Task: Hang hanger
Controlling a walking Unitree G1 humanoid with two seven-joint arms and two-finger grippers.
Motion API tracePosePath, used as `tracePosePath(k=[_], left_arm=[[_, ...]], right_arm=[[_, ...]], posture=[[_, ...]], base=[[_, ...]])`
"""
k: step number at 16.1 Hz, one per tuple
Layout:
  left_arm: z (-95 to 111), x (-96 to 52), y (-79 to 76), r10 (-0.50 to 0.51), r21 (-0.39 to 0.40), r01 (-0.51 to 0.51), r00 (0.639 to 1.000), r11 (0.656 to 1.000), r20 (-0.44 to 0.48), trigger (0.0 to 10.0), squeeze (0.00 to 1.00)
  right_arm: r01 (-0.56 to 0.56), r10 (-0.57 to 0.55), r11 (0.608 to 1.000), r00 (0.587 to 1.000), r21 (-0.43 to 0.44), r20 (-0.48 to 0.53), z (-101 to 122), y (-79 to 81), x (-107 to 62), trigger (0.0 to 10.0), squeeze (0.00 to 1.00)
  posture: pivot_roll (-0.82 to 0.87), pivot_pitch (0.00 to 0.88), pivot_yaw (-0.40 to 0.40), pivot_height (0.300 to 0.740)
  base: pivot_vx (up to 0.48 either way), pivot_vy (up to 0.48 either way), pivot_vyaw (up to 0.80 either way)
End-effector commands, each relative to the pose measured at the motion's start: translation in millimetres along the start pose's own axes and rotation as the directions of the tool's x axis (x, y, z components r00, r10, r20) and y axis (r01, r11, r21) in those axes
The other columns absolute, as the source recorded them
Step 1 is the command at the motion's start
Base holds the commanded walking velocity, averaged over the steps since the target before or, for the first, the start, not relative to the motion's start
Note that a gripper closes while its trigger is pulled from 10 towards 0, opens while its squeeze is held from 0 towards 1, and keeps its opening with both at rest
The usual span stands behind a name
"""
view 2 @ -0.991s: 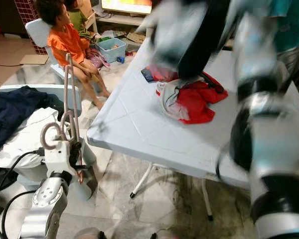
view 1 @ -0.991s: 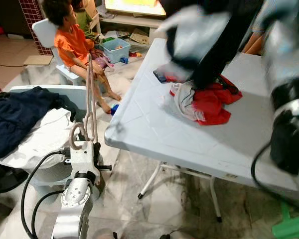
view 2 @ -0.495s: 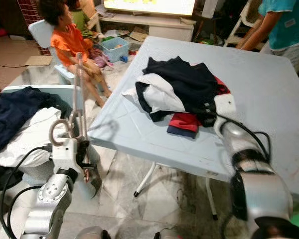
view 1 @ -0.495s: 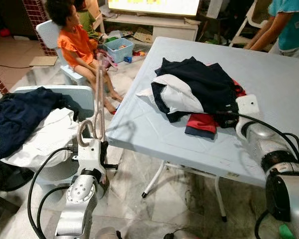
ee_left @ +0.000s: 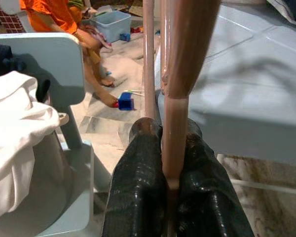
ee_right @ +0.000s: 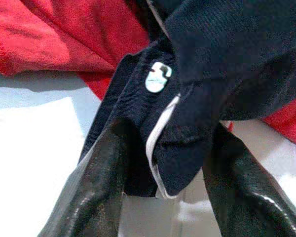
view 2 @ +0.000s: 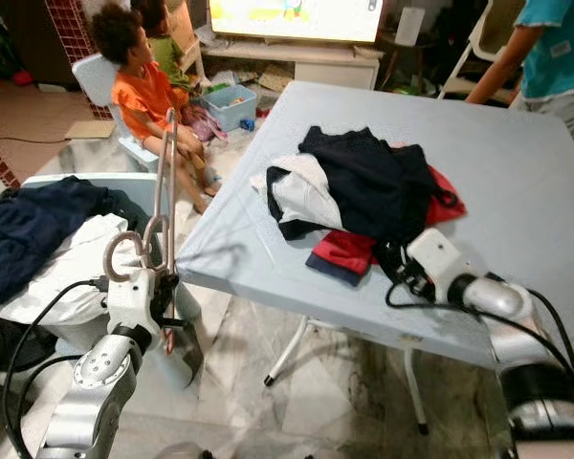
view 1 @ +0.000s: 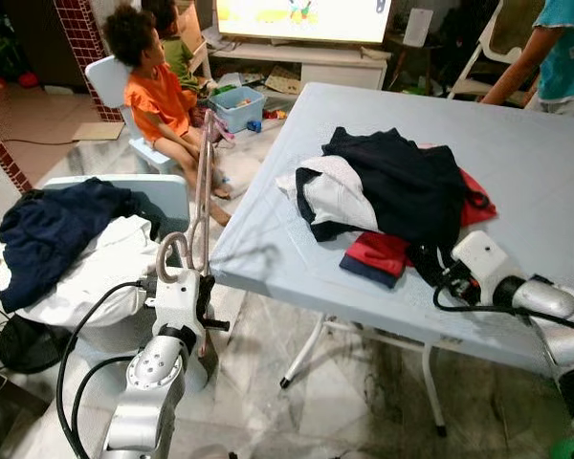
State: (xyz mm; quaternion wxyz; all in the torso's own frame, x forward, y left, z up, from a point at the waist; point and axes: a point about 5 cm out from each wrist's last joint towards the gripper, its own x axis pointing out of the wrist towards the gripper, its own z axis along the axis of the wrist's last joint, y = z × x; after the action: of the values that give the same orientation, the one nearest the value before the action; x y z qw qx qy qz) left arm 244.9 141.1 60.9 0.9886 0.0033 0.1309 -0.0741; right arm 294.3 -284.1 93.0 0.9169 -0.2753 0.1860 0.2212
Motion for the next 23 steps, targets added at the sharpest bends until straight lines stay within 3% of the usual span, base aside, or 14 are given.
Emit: tracePosePath(k=[1,2,4,5,7,8,10,11,12,16,23], left_arm=[[4.1,1.3,-5.1,-0.032,0.009,0.032,0.999,0.999,0.016,10.0,0.00],[3.9,0.9,-3.9,-0.021,0.010,0.021,1.000,1.000,0.017,10.0,0.00],[2.3,0.1,-1.2,-0.005,0.019,0.004,1.000,1.000,0.011,10.0,0.00],[2.4,-0.3,-0.6,-0.004,0.013,0.004,1.000,1.000,0.014,10.0,0.00],[3.4,-0.1,-0.3,-0.013,0.009,0.013,1.000,1.000,0.015,10.0,0.00],[4.2,0.0,-0.9,-0.034,0.011,0.034,0.999,0.999,0.011,10.0,0.00],[5.0,-0.1,-1.3,-0.052,0.020,0.052,0.999,0.998,0.012,10.0,0.00],[5.4,-0.6,-0.4,-0.056,0.021,0.056,0.998,0.998,0.011,10.0,0.00],[5.4,-1.2,0.5,-0.064,0.011,0.064,0.998,0.998,0.010,10.0,0.00],[9.7,-1.3,-4.7,-0.095,0.030,0.094,0.995,0.995,0.036,10.0,0.00],[12.0,0.2,-8.6,-0.122,0.031,0.121,0.992,0.992,0.038,10.0,0.00]], right_arm=[[0.082,-0.083,0.996,0.996,0.036,0.014,-3.0,-4.1,-5.4,10.0,1.00],[0.170,-0.175,0.982,0.983,0.078,0.050,-1.3,-6.0,-8.3,10.0,1.00],[0.373,-0.397,0.911,0.909,0.177,0.127,3.5,-4.9,-15.9,10.0,1.00],[0.446,-0.498,0.853,0.851,0.273,0.166,9.1,6.9,-20.8,10.0,1.00],[0.483,-0.556,0.818,0.803,0.311,0.214,19.4,23.9,-24.3,10.0,1.00],[0.436,-0.549,0.806,0.804,0.400,0.228,24.0,39.7,-23.7,10.0,1.00],[0.367,-0.496,0.827,0.833,0.426,0.245,25.9,53.3,-23.1,10.0,1.00],[0.231,-0.358,0.883,0.894,0.409,0.268,26.4,72.7,-25.5,10.0,1.00],[0.153,-0.288,0.902,0.910,0.404,0.298,27.9,78.0,-31.2,10.0,1.00],[0.212,-0.361,0.879,0.881,0.426,0.306,33.8,67.1,-34.8,10.0,1.00],[0.186,-0.338,0.885,0.887,0.426,0.314,44.0,79.1,-26.3,10.0,1.00]], posture=[[0.00,0.000,0.019,0.740],[0.00,0.000,0.017,0.740],[0.00,0.000,0.013,0.740],[-0.01,0.000,0.018,0.740],[-0.01,0.000,0.031,0.740],[-0.01,0.000,0.041,0.740],[-0.02,0.000,0.044,0.740],[-0.02,0.000,0.049,0.740],[-0.03,0.000,0.057,0.740],[-0.03,0.000,0.058,0.740],[-0.03,0.000,0.055,0.740]], base=[[0.000,0.000,0.00],[0.000,0.000,0.00],[0.000,0.000,0.00],[0.000,0.000,0.00],[0.000,0.000,0.00],[0.000,0.000,0.00],[0.000,0.000,0.00],[0.000,0.000,0.00],[0.000,0.000,0.00],[0.000,0.000,0.00],[0.000,0.000,0.00]])
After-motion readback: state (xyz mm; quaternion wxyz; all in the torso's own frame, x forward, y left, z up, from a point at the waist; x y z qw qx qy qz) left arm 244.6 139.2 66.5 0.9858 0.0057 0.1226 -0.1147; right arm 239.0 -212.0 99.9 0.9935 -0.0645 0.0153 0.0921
